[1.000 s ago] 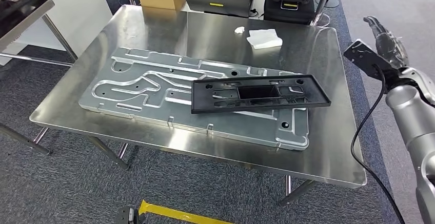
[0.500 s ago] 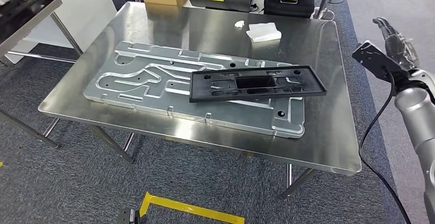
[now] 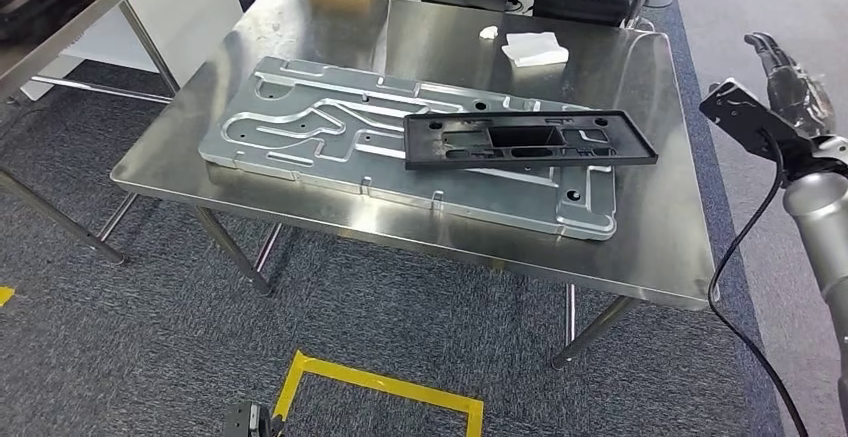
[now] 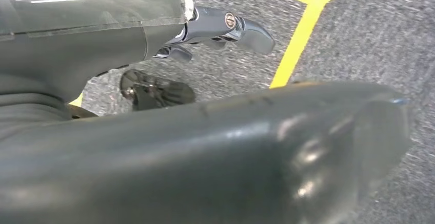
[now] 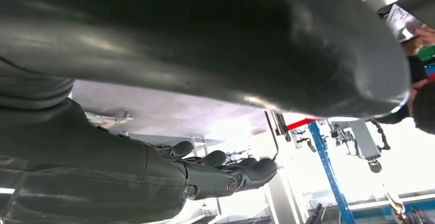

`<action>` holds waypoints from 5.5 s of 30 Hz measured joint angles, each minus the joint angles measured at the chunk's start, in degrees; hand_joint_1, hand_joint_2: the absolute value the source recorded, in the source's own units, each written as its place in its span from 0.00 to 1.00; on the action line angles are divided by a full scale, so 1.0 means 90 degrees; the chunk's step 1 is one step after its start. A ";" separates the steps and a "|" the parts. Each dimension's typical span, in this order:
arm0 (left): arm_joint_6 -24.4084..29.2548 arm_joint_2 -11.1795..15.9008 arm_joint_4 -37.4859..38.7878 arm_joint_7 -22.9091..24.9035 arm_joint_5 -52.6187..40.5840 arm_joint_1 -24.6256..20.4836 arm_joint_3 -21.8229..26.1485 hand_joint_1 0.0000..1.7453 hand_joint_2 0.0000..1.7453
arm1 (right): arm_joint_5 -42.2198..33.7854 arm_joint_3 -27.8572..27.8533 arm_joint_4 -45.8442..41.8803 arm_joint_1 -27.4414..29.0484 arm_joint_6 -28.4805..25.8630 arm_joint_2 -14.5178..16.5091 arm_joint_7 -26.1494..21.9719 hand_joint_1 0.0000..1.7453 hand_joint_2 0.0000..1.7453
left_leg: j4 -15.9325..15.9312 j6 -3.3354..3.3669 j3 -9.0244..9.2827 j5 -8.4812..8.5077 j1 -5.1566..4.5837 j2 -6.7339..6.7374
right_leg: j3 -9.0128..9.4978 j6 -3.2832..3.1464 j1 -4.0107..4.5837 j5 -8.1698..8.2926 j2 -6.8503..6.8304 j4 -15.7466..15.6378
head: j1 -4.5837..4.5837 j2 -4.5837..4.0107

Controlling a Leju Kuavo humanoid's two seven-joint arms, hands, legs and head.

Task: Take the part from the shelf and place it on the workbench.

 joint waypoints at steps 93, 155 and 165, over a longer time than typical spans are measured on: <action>0.2126 0.0163 0.0046 0.2593 -0.1055 0.0312 -0.0925 0.00 0.00 | -0.2444 -0.2677 0.2220 0.7001 -0.0721 0.1953 0.1711 0.00 0.00 | -0.0239 -0.0099 0.0491 -0.0294 0.0034 0.0097 | 0.0596 -0.0009 0.0057 -0.0066 -0.0055 -0.0562 | -0.0007 0.0000; 0.1869 0.0162 0.0068 0.2594 -0.1383 0.0247 -0.1534 0.00 0.00 | -0.2350 -0.2965 0.2325 0.7190 -0.0583 0.2233 0.1955 0.00 0.00 | -0.0061 -0.0281 0.0551 -0.0451 0.0055 0.0551 | 0.0794 -0.0201 0.0082 -0.0205 -0.0709 -0.1028 | -0.0005 0.0000; 0.1850 0.0137 0.0070 0.2619 -0.1356 0.0259 -0.1571 0.00 0.00 | -0.2200 -0.2937 0.2339 0.7204 -0.0515 0.2234 0.2022 0.00 0.00 | -0.0192 -0.0040 0.0523 -0.0321 0.0056 -0.0174 | -0.0039 0.0000 0.0044 -0.0944 -0.0039 0.0684 | -0.0001 0.0000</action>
